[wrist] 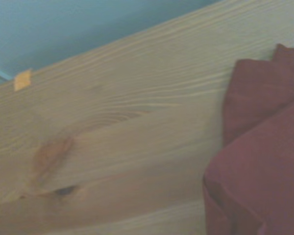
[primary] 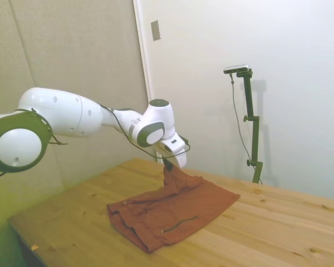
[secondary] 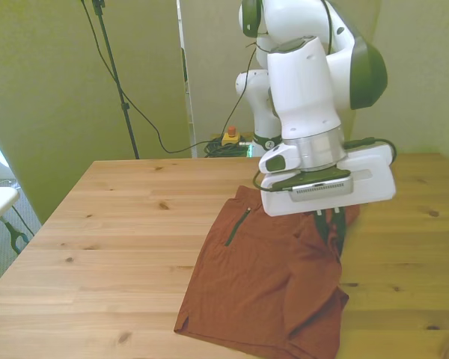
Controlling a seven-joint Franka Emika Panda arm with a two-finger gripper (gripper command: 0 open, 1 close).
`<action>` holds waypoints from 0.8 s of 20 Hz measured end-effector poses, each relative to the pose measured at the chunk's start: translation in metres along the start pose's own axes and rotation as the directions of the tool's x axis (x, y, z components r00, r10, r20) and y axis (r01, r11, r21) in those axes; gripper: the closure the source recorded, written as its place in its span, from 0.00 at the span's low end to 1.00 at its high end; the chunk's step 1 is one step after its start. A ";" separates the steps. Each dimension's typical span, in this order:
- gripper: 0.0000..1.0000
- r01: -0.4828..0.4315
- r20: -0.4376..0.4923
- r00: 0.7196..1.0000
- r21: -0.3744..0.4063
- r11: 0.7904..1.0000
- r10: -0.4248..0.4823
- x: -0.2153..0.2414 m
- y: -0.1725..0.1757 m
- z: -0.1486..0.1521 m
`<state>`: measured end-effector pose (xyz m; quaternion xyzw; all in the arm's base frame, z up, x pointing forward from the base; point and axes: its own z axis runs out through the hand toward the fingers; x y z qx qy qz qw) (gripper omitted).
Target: Unfold the shorts
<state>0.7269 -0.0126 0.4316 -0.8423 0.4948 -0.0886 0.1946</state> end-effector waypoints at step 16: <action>0.00 0.035 0.126 0.992 -0.032 0.999 -0.030 -0.078 -0.094 0.068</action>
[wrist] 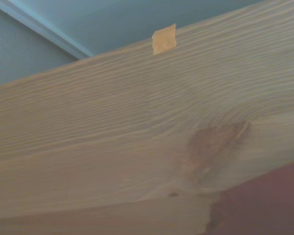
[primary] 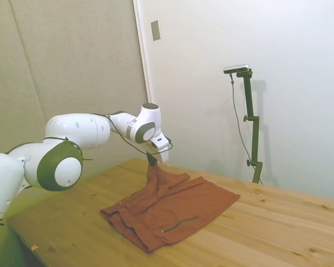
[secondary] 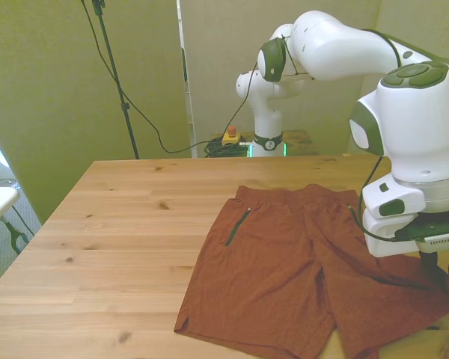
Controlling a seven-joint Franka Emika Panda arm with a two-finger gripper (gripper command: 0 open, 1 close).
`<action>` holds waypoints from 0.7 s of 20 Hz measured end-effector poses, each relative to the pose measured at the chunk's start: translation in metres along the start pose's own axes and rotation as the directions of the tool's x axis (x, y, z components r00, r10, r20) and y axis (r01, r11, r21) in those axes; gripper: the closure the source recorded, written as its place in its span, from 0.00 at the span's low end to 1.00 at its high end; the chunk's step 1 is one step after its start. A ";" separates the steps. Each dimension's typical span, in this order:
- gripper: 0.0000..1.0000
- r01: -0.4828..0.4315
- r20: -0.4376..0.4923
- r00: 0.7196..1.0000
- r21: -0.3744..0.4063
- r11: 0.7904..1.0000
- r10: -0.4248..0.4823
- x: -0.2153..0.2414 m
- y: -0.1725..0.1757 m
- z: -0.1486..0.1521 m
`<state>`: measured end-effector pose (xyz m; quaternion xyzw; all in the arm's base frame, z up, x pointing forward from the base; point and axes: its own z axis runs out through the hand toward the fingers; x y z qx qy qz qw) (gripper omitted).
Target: Unfold the shorts
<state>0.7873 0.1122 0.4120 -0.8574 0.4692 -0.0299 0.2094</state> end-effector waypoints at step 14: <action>0.00 -0.021 -0.236 0.971 -0.165 0.986 -0.019 0.054 0.050 -0.067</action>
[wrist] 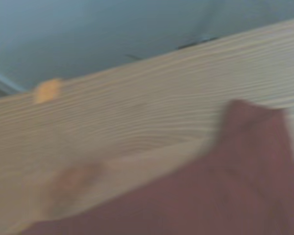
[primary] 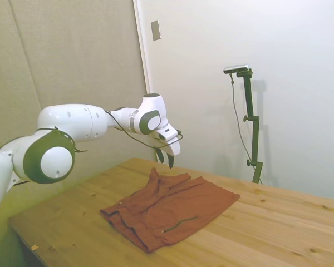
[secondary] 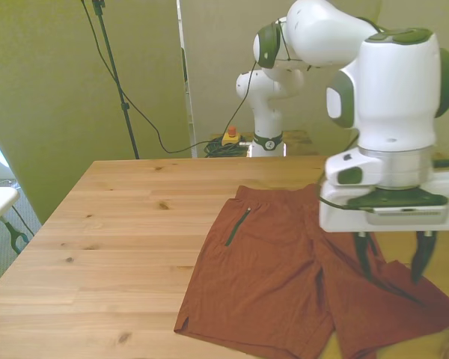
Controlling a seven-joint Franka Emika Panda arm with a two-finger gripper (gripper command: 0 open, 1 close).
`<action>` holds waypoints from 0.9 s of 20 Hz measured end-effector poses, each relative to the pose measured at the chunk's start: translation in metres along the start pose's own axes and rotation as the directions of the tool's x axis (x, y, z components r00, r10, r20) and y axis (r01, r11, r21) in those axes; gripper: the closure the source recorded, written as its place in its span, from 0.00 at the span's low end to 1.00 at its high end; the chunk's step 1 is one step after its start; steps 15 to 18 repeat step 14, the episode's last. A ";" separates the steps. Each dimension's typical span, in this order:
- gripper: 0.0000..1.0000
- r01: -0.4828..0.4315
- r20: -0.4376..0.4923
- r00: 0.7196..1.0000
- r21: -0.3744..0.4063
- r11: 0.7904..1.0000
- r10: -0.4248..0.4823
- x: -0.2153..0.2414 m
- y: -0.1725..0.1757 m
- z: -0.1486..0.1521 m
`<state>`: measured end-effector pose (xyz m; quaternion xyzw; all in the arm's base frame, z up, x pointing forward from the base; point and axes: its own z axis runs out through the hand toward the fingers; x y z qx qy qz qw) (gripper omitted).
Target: Unfold the shorts
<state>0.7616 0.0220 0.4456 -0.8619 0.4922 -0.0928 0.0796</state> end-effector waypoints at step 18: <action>0.00 0.204 0.131 0.973 -0.093 0.975 -0.191 -0.008 0.166 -0.078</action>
